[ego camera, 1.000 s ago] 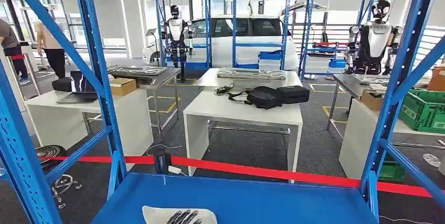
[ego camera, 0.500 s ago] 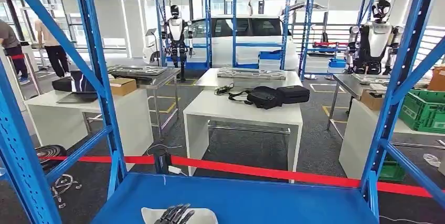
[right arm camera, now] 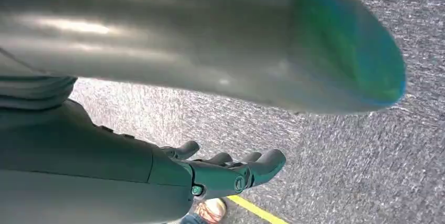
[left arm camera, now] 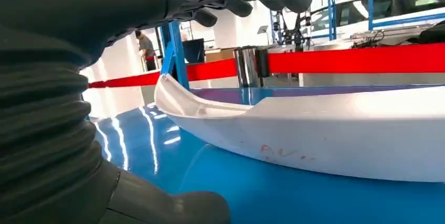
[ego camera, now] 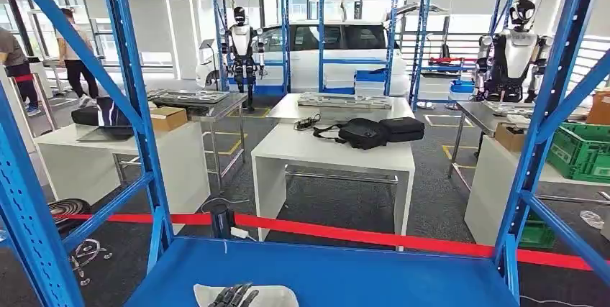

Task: Take the parts from the cabinet and place them on the table.

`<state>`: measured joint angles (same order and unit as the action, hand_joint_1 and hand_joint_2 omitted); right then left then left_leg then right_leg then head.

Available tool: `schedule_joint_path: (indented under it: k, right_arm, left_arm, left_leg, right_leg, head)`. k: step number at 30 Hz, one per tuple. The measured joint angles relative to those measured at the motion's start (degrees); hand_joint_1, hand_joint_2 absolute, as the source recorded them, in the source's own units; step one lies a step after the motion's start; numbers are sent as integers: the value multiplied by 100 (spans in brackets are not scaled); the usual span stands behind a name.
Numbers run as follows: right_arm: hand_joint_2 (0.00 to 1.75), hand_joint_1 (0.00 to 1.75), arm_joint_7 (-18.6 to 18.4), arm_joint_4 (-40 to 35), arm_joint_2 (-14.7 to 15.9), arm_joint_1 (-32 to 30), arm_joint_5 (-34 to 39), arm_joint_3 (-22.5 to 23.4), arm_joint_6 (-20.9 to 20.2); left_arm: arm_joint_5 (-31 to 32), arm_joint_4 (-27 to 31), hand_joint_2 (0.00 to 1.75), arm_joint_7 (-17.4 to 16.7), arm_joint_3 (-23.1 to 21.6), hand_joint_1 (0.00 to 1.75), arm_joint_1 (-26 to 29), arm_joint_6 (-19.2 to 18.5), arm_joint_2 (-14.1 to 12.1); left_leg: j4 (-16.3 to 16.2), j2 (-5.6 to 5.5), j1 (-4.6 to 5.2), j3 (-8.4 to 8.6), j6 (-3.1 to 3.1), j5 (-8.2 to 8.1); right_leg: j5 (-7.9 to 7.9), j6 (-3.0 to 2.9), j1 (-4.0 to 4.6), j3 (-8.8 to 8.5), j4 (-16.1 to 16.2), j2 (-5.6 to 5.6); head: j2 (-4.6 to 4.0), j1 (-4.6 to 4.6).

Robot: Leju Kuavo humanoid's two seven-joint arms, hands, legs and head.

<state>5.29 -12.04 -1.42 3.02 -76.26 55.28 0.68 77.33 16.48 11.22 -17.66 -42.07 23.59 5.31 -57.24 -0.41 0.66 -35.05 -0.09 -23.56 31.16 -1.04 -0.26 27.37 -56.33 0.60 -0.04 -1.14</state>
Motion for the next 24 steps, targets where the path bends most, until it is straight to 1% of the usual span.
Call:
schedule_joint_path:
  k: [4, 12, 19, 20, 21, 22, 23, 24]
  right_arm:
    - [0, 0, -24, 0, -7, 1, -4, 0, -7]
    - [0, 0, -26, 0, -17, 2, -20, 0, -24]
    - [0, 0, -22, 0, -26, 3, -52, 0, -46]
    - [0, 0, -22, 0, -31, 3, -52, 0, -48]
    - [0, 0, -22, 0, -33, 3, -52, 0, -50]
    - [0, 0, -22, 0, -37, 3, -57, 0, -50]
    - [0, 0, -22, 0, -39, 4, -68, 0, -52]
    - [0, 0, -22, 0, -44, 6, -77, 0, -59]
  left_arm:
    - [2, -11, 175, -134, 0, 0, 0, -20, 22]
    - [20, -11, 175, -149, 0, 0, 0, 124, 87]
    - [92, -15, 175, -193, 0, 0, 1, 142, 118]
    - [109, -17, 175, -202, 0, 3, 1, 142, 118]
    - [120, -20, 175, -208, 0, 49, 1, 142, 118]
    - [138, -24, 175, -228, -2, 84, 1, 140, 122]
    - [177, -33, 175, -261, -2, 98, 2, 129, 133]
    - [186, -39, 175, -285, -2, 101, 4, 116, 146]
  left_leg:
    - [0, 0, 0, 0, 0, 0]
    - [0, 0, 0, 0, 0, 0]
    - [0, 0, 0, 0, 0, 0]
    - [0, 0, 0, 0, 0, 0]
    - [0, 0, 0, 0, 0, 0]
    - [0, 0, 0, 0, 0, 0]
    - [0, -1, 0, 0, 0, 0]
    - [0, -1, 0, 0, 0, 0]
  right_leg:
    - [0, 0, 0, 0, 0, 0]
    - [0, 0, 0, 0, 0, 0]
    - [0, 0, 0, 0, 0, 0]
    - [0, 0, 0, 0, 0, 0]
    - [0, 0, 0, 0, 0, 0]
    - [0, 0, 0, 0, 0, 0]
    - [0, 0, 0, 0, 0, -1]
    - [0, 0, 0, 0, 0, -2]
  head:
    - [0, 0]
    - [0, 0]
    - [0, 0]
    - [0, 0]
    - [0, 0]
    - [0, 0]
    - [0, 0]
    - [0, 0]
